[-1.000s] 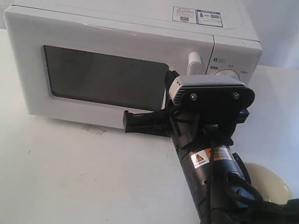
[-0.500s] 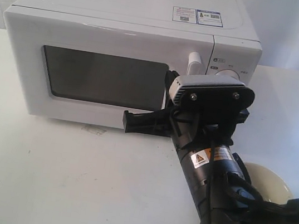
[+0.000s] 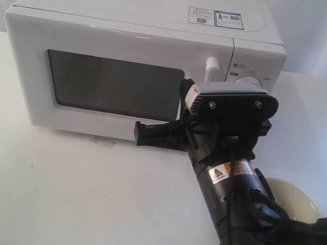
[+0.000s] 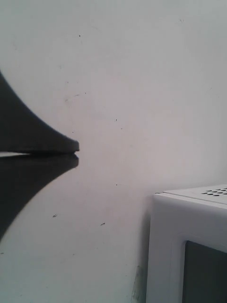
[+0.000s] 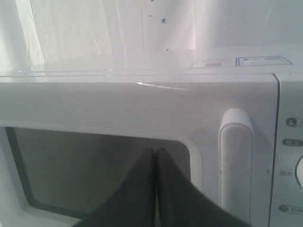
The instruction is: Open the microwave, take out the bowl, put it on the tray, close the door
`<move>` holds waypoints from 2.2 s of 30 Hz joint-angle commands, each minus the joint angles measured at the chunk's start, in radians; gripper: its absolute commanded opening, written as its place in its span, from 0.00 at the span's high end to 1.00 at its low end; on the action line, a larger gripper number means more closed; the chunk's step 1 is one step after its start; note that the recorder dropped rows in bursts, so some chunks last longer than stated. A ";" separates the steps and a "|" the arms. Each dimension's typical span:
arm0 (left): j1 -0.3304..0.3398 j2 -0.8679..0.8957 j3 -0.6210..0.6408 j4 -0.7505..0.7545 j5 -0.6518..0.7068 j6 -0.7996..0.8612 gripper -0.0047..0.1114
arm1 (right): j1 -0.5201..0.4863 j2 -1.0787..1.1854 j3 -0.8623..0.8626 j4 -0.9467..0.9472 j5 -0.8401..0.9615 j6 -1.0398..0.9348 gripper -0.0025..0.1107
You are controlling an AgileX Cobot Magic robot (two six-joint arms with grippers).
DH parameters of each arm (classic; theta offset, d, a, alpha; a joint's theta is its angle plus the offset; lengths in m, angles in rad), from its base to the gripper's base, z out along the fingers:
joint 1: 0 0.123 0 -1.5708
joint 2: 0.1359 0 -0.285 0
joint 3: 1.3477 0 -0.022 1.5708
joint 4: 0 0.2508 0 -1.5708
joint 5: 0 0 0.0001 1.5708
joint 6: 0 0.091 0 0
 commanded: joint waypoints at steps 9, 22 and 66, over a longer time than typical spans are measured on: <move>0.003 -0.005 0.005 0.000 0.003 -0.010 0.96 | -0.107 -0.469 0.009 0.031 0.687 -0.097 0.98; 0.003 -0.005 0.005 0.000 0.003 -0.010 0.96 | -0.493 -1.041 0.268 0.014 1.042 -0.141 0.98; 0.003 -0.005 0.005 0.000 0.003 -0.010 0.96 | -0.698 -1.623 0.554 -0.662 1.481 0.359 0.98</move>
